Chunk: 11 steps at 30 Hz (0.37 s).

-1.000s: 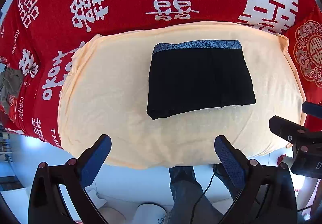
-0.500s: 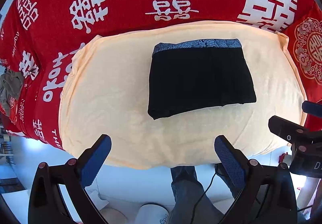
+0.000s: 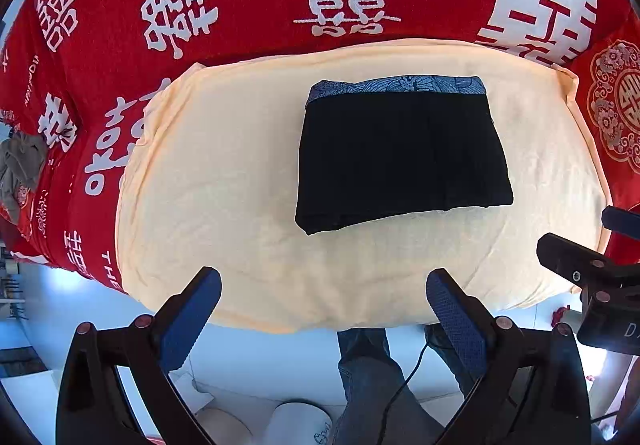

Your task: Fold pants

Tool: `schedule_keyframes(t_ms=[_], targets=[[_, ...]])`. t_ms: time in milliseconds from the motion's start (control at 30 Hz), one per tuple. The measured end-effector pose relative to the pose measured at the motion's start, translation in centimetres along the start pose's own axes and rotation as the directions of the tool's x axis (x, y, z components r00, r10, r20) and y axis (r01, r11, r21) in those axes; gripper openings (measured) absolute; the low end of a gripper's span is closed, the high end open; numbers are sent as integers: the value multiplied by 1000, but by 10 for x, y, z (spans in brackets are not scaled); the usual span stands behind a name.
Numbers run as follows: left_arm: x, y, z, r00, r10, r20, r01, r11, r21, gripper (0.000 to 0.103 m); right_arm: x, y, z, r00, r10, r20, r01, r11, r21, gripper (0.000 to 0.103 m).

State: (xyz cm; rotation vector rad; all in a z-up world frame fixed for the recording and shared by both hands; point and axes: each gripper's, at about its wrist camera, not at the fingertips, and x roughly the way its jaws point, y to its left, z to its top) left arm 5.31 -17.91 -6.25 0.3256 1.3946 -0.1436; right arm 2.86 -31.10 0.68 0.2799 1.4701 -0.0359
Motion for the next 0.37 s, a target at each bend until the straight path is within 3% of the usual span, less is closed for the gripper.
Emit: schedule_keyframes(t_ms=[367], targets=[[1, -2, 1, 1000, -20, 1, 20, 1000, 12, 103, 3, -2, 1, 1000, -2, -13, 2, 1000, 17, 103]])
